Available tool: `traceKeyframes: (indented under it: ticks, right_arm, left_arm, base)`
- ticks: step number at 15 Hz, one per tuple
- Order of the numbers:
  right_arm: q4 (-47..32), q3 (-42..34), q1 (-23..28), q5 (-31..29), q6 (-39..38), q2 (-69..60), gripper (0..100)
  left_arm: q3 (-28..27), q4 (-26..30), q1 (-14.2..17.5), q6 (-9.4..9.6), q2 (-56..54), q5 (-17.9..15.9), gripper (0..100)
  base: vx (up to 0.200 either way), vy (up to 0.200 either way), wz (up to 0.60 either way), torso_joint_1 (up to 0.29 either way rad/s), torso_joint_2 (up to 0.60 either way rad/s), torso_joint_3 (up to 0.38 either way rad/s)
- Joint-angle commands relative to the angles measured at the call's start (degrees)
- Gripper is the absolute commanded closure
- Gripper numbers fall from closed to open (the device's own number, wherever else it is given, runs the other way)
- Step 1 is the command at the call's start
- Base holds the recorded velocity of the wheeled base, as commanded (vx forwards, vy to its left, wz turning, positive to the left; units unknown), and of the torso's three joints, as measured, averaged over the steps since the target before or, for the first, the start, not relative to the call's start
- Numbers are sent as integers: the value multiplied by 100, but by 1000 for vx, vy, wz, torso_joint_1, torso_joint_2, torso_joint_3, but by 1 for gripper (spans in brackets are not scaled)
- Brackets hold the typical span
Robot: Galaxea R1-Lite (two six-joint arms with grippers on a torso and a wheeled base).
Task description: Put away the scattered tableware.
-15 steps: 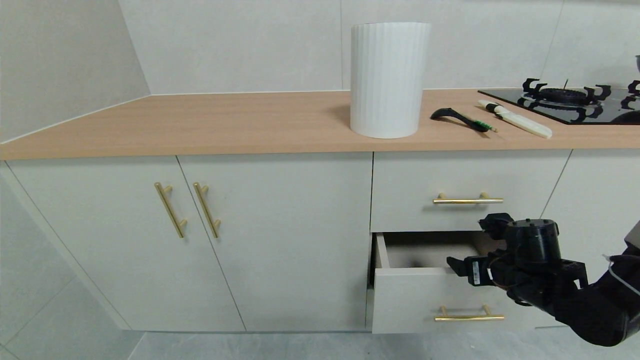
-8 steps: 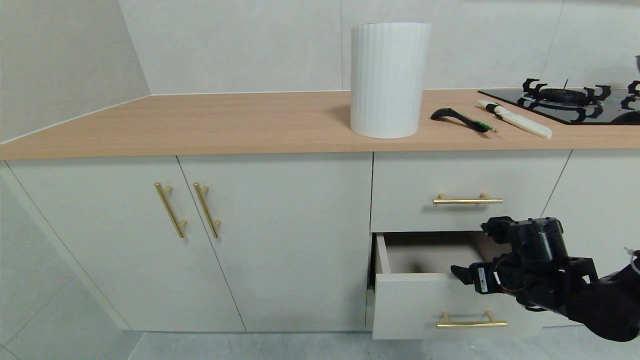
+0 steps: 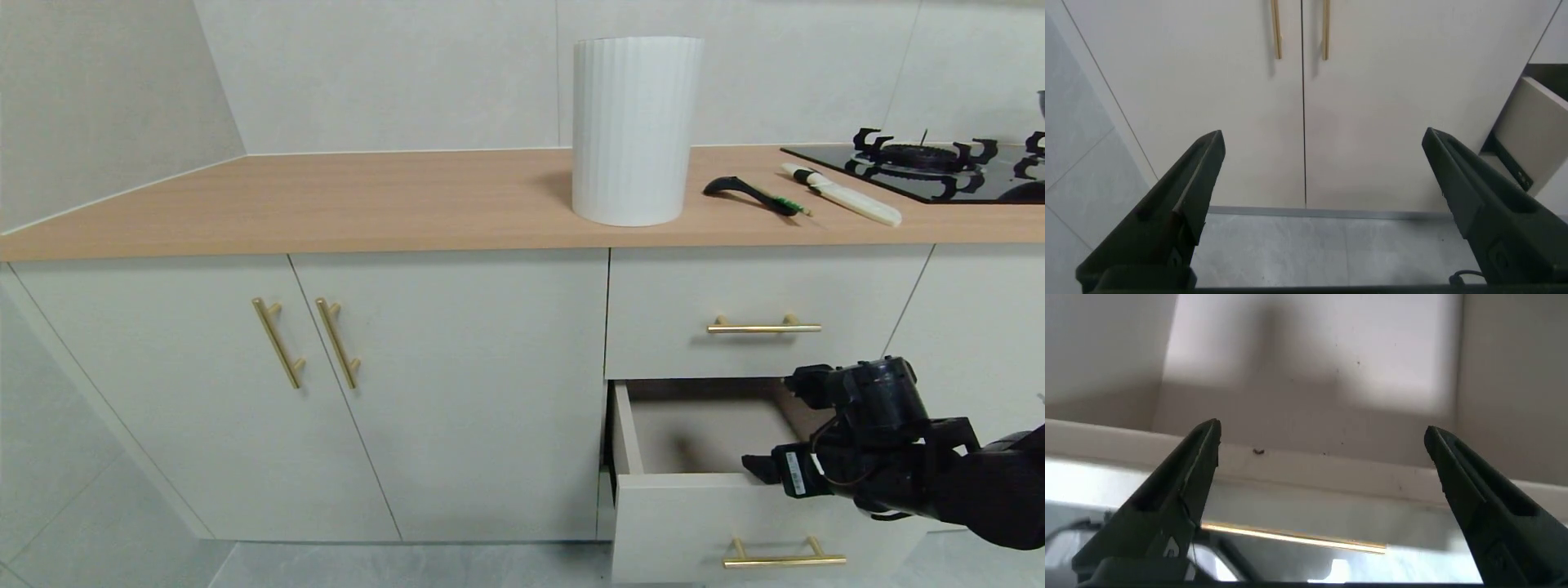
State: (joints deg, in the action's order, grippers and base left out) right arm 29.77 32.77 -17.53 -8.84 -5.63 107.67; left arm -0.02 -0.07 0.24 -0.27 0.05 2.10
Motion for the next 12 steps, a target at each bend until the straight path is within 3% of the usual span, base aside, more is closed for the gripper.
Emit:
traceKeyframes:
  ticks: [1, 9, 12]
  right_arm:
    - [-50, 10, -5, -4, 18, -35, 0]
    - [-1518, 107, -128, 14, 502, -422, 0]
    - [-1703, 81, -145, 5, 590, -448, 0]
  left_arm:
    - [2, -1, 2, 0, 4, 1, 0]
    - [2, -1, 2, 0, 4, 1, 0]
    - [2, -1, 2, -8, 4, 1, 0]
  base:
    - [0, 0, 0, 0, 0, 0]
    - [0, 0, 0, 0, 0, 0]
    - [0, 0, 0, 0, 0, 0]
